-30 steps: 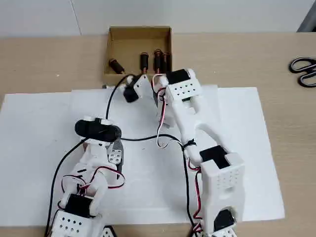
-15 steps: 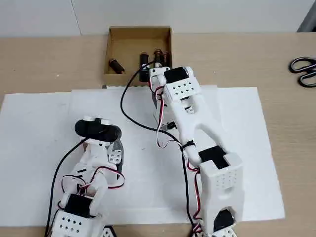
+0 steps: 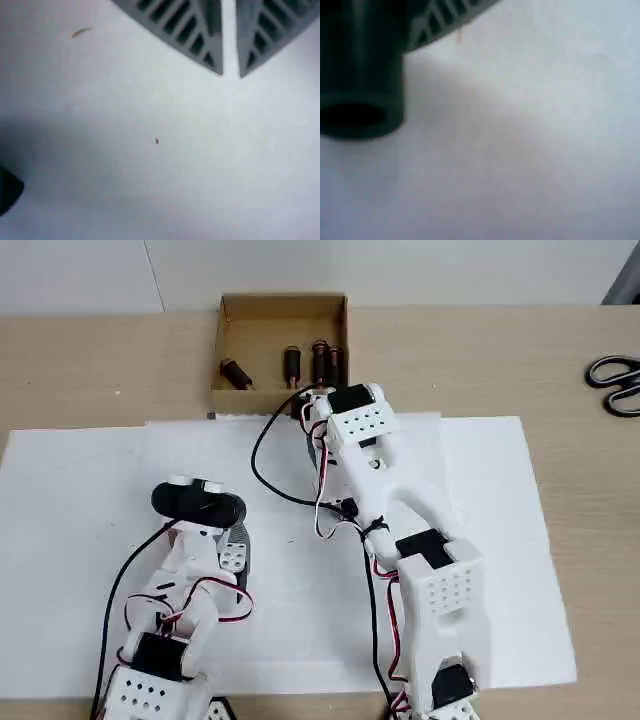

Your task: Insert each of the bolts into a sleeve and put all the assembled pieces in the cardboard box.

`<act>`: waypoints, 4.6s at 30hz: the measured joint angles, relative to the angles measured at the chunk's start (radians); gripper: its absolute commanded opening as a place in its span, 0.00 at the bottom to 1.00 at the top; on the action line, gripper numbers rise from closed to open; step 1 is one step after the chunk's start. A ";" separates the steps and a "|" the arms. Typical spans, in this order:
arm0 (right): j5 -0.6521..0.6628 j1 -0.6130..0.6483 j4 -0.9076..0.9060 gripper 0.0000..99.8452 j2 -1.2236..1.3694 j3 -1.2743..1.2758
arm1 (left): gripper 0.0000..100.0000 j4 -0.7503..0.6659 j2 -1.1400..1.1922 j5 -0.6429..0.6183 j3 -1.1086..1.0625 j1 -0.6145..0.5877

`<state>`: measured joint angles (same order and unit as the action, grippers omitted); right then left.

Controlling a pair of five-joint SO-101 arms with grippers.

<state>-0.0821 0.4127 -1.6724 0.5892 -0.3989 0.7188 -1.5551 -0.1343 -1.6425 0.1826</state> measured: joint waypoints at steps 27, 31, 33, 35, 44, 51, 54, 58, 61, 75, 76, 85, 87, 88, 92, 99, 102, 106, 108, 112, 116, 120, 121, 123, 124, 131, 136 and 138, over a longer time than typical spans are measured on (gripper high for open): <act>0.235 0.074 0.012 0.10 0.000 -0.018 | 0.01 0.000 0.000 0.000 0.000 0.000; 0.209 0.072 0.012 0.10 0.003 -0.018 | 0.01 0.000 0.000 0.000 0.000 0.000; 0.206 0.074 0.012 0.10 0.003 -0.018 | 0.01 0.000 0.000 0.000 0.000 0.000; 0.203 0.074 0.012 0.10 0.003 -0.018 | 0.01 0.000 0.000 0.000 0.000 0.000; 0.176 0.074 0.011 0.10 0.075 -0.048 | 0.01 0.000 0.000 0.000 0.000 0.000; 0.176 0.074 0.011 0.01 0.078 -0.049 | 0.01 0.000 0.000 0.000 0.000 0.000; 0.176 0.068 0.011 0.01 0.086 -0.060 | 0.01 0.000 0.000 0.000 0.000 0.000; 0.176 0.071 -0.008 0.01 0.048 -0.074 | 0.01 0.000 0.000 0.000 0.000 0.000; 0.176 0.071 -0.017 0.01 -0.029 -0.074 | 0.01 0.000 0.000 0.000 0.000 0.000; 0.098 0.063 -0.037 0.00 -0.491 -0.023 | 0.01 0.000 0.000 0.000 0.000 0.000; 0.086 0.061 -0.040 0.00 -0.526 0.005 | 0.01 0.000 0.000 0.000 0.000 0.000; -0.049 0.054 -0.041 0.00 -0.990 0.445 | 0.01 0.000 0.000 0.000 0.000 0.000; -0.072 0.025 -0.038 0.00 -1.134 0.571 | 0.01 0.002 0.000 0.000 0.000 0.000; -0.077 0.002 -0.026 0.00 -1.204 0.629 | 0.01 0.009 0.000 0.000 0.000 0.000; -0.080 -0.126 0.021 0.00 -1.485 0.862 | 0.01 0.086 0.000 0.000 0.083 0.000; -0.081 -0.315 0.068 0.00 -1.794 1.100 | 0.00 0.198 0.094 0.000 0.408 -0.121; -0.081 -0.333 0.075 0.00 -1.821 1.114 | 0.00 0.267 0.261 -0.020 0.548 -0.204; -0.081 -0.336 0.077 0.00 -1.837 1.115 | 0.00 0.381 0.535 -0.091 0.776 -0.299; -0.081 -0.336 0.077 0.00 -1.840 1.115 | 0.00 0.459 0.672 -0.114 0.910 -0.328; -0.101 -0.344 0.077 0.00 -1.840 1.115 | 0.00 0.629 0.895 -0.112 1.166 -0.356; -0.127 -0.399 0.081 0.00 -1.840 1.115 | 0.00 0.738 1.065 -0.060 1.298 -0.356; -0.129 -0.479 0.097 0.00 -1.849 1.115 | 0.00 0.799 1.198 -0.003 1.316 -0.356; -0.129 -0.497 0.097 0.00 -1.860 1.115 | 0.00 0.813 1.224 0.012 1.316 -0.356; -0.129 -0.517 0.097 0.00 -1.893 1.115 | 0.01 0.841 1.264 0.040 1.316 -0.356; -0.129 -0.522 0.097 0.00 -1.912 1.115 | 0.02 0.850 1.278 0.048 1.316 -0.356; -0.129 -0.529 0.097 0.00 -1.990 1.166 | 0.08 0.862 1.339 0.055 1.316 -0.356; -0.129 -0.528 0.114 0.00 -2.025 1.174 | 0.08 0.862 1.404 0.057 1.316 -0.356; -0.129 -0.528 0.114 0.00 -2.018 1.174 | 0.08 0.862 1.447 0.057 1.316 -0.356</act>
<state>-0.2110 -0.1151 -1.5589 -1.4285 0.7748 1.5812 -0.1082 -0.0775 -0.3261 -0.1734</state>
